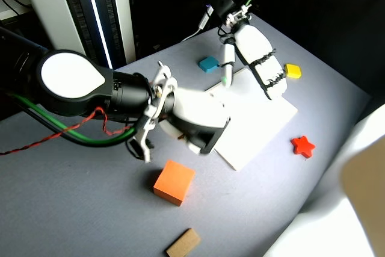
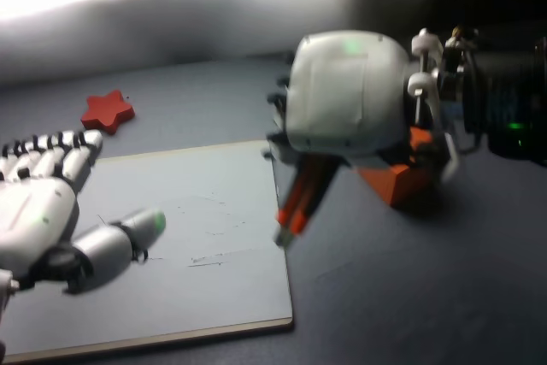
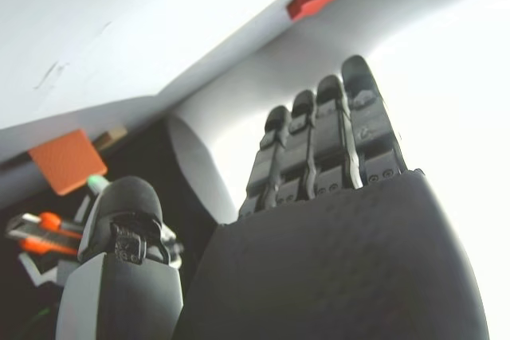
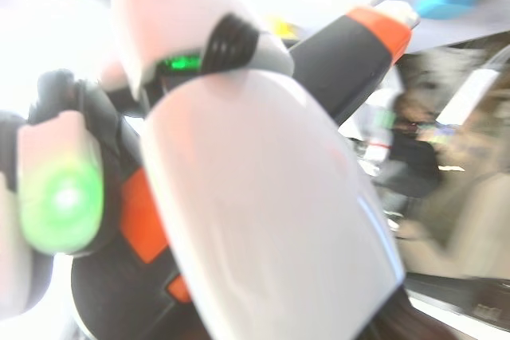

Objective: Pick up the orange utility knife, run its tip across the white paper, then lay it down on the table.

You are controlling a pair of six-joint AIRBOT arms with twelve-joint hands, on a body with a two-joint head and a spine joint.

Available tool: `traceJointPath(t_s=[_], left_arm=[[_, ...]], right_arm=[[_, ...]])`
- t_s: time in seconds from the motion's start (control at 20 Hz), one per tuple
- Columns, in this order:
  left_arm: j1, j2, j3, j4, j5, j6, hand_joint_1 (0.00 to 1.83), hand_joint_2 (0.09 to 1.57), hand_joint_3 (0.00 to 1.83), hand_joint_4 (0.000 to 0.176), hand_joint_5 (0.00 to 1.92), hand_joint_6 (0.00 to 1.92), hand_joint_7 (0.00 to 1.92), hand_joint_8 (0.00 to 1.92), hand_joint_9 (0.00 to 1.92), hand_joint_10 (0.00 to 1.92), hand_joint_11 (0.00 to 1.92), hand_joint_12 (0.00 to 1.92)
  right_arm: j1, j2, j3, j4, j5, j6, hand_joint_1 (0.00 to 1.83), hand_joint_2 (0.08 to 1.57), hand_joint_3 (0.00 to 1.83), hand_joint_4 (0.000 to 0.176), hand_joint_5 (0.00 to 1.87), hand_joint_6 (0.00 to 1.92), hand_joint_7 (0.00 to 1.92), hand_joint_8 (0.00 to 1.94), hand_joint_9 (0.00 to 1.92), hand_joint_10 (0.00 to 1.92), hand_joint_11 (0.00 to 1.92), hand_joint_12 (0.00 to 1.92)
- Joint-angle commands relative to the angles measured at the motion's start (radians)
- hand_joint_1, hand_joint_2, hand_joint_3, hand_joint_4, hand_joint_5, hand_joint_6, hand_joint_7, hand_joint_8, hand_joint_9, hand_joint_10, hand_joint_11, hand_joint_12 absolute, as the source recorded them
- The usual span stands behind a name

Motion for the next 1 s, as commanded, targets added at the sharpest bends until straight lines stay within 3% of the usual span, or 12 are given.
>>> traceJointPath(t_s=[0.0,0.15,0.25,0.4,0.5,0.6,0.75,0.95], left_arm=[[-0.007,0.004,0.013,0.033,-0.084,0.003,0.00,1.21,0.00,0.000,0.00,0.00,0.00,0.00,0.01,0.00,0.00,0.28],[-0.028,0.004,0.067,0.007,-0.064,0.012,0.00,1.21,0.00,0.000,0.00,0.00,0.00,0.00,0.01,0.00,0.00,0.37],[-0.036,0.004,0.095,-0.005,-0.053,0.018,0.00,1.21,0.00,0.000,0.00,0.00,0.00,0.00,0.02,0.00,0.00,0.36],[-0.038,0.009,0.132,-0.005,-0.028,0.017,0.00,1.20,0.00,0.000,0.00,0.00,0.01,0.00,0.00,0.00,0.00,0.29],[-0.032,0.016,0.141,-0.005,-0.022,0.016,0.00,1.21,0.00,0.000,0.00,0.00,0.00,0.00,0.00,0.00,0.00,0.13],[-0.020,0.023,0.148,-0.005,-0.017,0.010,0.00,1.20,0.00,0.000,0.00,0.00,0.00,0.00,0.00,0.00,0.00,0.17],[-0.007,0.023,0.156,-0.005,-0.015,0.002,0.00,1.20,0.00,0.000,0.00,0.00,0.00,0.00,0.00,0.00,0.00,0.36],[0.006,0.023,0.165,-0.004,-0.012,-0.008,0.00,1.19,0.00,0.000,0.00,0.00,0.00,0.00,0.00,0.00,0.00,0.36]], right_arm=[[-0.007,0.001,0.008,0.077,0.127,-0.086,1.48,1.30,0.03,0.176,1.41,1.92,1.56,1.94,1.67,1.92,1.73,1.92],[-0.070,-0.044,0.060,0.326,0.300,-0.512,1.44,1.32,0.04,0.176,1.37,1.92,1.54,1.94,1.66,1.92,1.73,1.92],[-0.098,-0.092,0.113,0.396,0.417,-0.709,1.46,1.31,0.03,0.176,1.38,1.92,1.54,1.94,1.66,1.92,1.72,1.92],[-0.120,-0.167,0.198,0.419,0.504,-0.955,1.46,1.31,0.03,0.176,1.38,1.92,1.58,1.94,1.68,1.92,1.75,1.92],[-0.125,-0.207,0.235,0.420,0.516,-1.029,1.44,1.31,0.03,0.176,1.37,1.92,1.57,1.94,1.69,1.92,1.75,1.92],[-0.126,-0.267,0.301,0.419,0.538,-1.111,1.46,1.29,0.02,0.176,1.42,1.92,1.58,1.94,1.69,1.92,1.75,1.92],[-0.120,-0.359,0.411,0.419,0.564,-1.149,1.44,1.30,0.03,0.176,1.45,1.92,1.61,1.94,1.70,1.92,1.76,1.92],[-0.119,-0.459,0.534,0.419,0.593,-1.174,1.42,1.31,0.04,0.176,1.44,1.92,1.60,1.94,1.71,1.92,1.77,1.92]])
